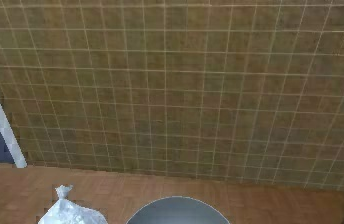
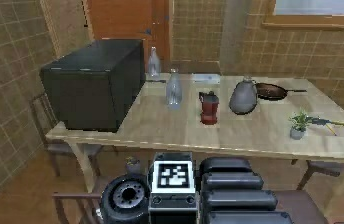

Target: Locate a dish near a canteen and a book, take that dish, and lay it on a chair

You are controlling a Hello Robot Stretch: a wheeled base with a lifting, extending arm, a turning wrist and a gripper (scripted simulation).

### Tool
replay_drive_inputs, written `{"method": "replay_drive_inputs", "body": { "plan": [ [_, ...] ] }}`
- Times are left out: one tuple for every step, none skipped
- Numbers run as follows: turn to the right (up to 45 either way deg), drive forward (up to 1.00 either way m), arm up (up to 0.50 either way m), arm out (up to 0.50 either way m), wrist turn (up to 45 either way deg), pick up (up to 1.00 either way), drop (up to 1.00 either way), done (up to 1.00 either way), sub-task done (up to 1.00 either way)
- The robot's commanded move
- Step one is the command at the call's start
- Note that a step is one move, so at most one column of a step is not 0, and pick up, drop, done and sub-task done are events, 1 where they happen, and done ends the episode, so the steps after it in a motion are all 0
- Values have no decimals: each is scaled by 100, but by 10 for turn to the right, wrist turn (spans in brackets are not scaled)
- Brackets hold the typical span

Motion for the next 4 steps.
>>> {"method": "replay_drive_inputs", "body": {
  "plan": [
    [0, 50, 0, 0, 0, 0, 0, 0, 0],
    [450, 0, 0, 0, 0, 0, 0, 0, 0],
    [180, 0, 0, 0, 0, 0, 0, 0, 0],
    [0, 65, 0, 0, 0, 0, 0, 0, 0]
  ]
}}
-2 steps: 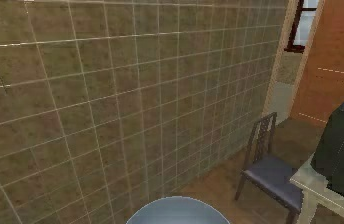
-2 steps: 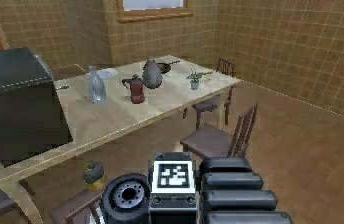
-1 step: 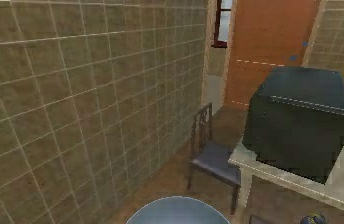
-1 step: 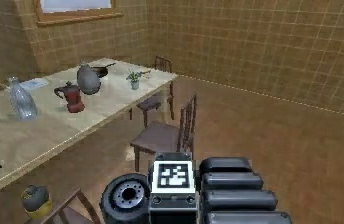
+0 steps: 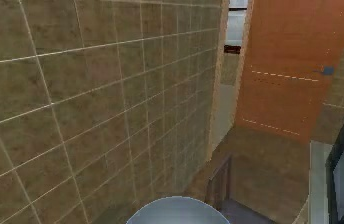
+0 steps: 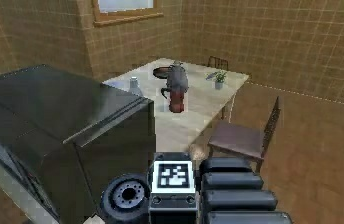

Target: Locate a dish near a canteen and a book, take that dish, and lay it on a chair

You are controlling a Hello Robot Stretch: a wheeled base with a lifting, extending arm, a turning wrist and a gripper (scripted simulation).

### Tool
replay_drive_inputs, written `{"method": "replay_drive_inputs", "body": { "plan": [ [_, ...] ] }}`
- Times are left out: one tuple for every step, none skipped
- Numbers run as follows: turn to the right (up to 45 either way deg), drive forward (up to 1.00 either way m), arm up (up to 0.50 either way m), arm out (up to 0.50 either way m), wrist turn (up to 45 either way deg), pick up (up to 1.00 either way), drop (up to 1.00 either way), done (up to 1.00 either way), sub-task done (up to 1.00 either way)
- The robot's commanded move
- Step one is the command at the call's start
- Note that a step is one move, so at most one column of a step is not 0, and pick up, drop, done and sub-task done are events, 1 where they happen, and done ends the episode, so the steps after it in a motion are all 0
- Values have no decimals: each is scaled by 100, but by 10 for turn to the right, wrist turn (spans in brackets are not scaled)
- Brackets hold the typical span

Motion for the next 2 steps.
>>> {"method": "replay_drive_inputs", "body": {
  "plan": [
    [-450, 0, 0, 0, 0, 0, 0, 0, 0],
    [-450, 0, 0, 0, 0, 0, 0, 0, 0]
  ]
}}
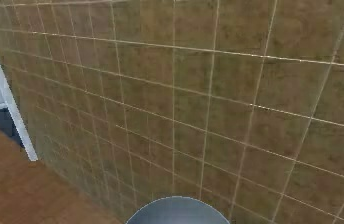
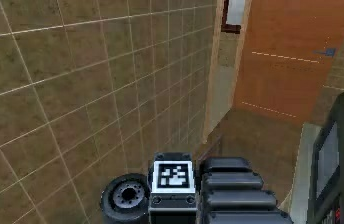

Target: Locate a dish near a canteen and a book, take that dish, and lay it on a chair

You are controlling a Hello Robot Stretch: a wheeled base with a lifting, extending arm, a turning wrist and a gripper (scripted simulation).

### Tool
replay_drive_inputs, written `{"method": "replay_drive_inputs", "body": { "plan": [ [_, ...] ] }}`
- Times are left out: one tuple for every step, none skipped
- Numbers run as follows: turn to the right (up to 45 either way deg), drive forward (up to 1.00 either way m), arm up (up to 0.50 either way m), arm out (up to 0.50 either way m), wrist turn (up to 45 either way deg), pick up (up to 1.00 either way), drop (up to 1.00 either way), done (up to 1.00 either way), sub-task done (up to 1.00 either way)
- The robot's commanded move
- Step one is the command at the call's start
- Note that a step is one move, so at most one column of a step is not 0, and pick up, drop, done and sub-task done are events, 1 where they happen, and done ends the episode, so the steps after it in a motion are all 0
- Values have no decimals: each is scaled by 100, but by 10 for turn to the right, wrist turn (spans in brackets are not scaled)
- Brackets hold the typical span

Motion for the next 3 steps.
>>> {"method": "replay_drive_inputs", "body": {
  "plan": [
    [-450, 0, 0, 0, 0, 0, 0, 0, 0],
    [-90, 0, 0, 0, 0, 0, 0, 0, 0],
    [450, 0, 0, 0, 0, 0, 0, 0, 0]
  ]
}}
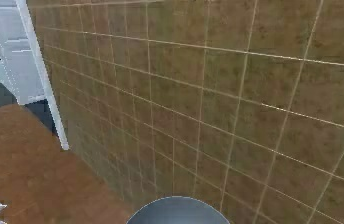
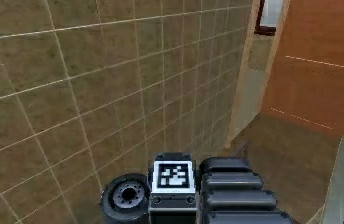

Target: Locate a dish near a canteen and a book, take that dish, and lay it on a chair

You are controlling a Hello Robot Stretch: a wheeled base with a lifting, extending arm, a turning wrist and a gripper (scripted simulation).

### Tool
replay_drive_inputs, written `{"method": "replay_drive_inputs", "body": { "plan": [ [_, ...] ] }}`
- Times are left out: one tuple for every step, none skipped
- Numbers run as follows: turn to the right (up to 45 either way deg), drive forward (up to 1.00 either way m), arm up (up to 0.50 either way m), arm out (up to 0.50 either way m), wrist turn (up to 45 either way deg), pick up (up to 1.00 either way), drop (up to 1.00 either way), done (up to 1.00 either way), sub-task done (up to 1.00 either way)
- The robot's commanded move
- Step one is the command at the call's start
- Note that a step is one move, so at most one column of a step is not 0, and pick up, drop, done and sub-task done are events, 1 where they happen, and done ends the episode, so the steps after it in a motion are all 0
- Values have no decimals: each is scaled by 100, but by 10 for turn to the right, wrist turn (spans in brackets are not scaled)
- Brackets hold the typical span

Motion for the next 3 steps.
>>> {"method": "replay_drive_inputs", "body": {
  "plan": [
    [450, 0, 0, 0, 0, 0, 0, 0, 0],
    [450, 0, 0, 0, 0, 0, 0, 0, 0],
    [60, 0, 0, 0, 0, 0, 0, 0, 0]
  ]
}}
